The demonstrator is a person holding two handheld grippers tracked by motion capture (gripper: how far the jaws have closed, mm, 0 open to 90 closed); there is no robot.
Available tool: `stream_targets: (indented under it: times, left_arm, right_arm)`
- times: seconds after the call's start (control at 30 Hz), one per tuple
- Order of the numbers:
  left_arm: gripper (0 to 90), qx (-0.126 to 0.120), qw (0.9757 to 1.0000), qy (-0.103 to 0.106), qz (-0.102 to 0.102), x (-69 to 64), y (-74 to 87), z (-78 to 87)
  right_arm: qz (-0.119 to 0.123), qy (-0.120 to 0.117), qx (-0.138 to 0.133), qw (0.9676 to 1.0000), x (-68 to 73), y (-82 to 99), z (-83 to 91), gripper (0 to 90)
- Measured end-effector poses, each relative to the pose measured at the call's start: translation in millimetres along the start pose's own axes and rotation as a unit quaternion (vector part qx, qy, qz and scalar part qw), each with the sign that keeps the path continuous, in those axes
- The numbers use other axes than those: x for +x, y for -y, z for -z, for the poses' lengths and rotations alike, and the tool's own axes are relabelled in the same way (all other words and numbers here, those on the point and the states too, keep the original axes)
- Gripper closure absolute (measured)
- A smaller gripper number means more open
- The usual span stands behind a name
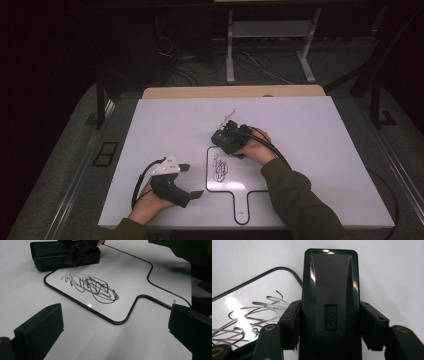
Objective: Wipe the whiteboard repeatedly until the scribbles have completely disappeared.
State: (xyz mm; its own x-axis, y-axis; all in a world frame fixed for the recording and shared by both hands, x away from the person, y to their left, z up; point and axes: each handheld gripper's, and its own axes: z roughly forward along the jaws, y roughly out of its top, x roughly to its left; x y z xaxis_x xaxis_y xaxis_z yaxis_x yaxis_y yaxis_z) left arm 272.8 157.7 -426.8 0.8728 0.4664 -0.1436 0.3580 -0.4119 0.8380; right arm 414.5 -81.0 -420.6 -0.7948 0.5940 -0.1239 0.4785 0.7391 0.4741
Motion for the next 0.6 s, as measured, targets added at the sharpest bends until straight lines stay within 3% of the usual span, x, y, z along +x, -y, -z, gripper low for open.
stream_targets:
  times: [0.2,0.43,0.5,0.6]
  left_arm:
    - [0.0,-0.001,1.0000,0.000,-0.001,-0.8,-0.4,0.2]
    - [0.0,-0.001,1.0000,-0.001,-0.001,-0.2,-0.1,0.8]
    - [0.0,-0.001,1.0000,-0.001,-0.001,-0.2,-0.3,0.4]
    - [0.0,-0.001,1.0000,0.001,-0.001,-0.6,-0.4,-0.1]
  right_arm:
    - [0.026,-0.009,-0.002,0.9996,12.3,-0.2,2.0,38.9]
    - [0.014,0.002,0.003,0.9999,2.9,1.1,0.9,38.9]
    - [0.018,0.008,0.003,0.9998,5.4,0.7,1.1,38.9]
    - [0.027,-0.002,0.002,0.9996,11.9,-0.4,1.7,38.9]
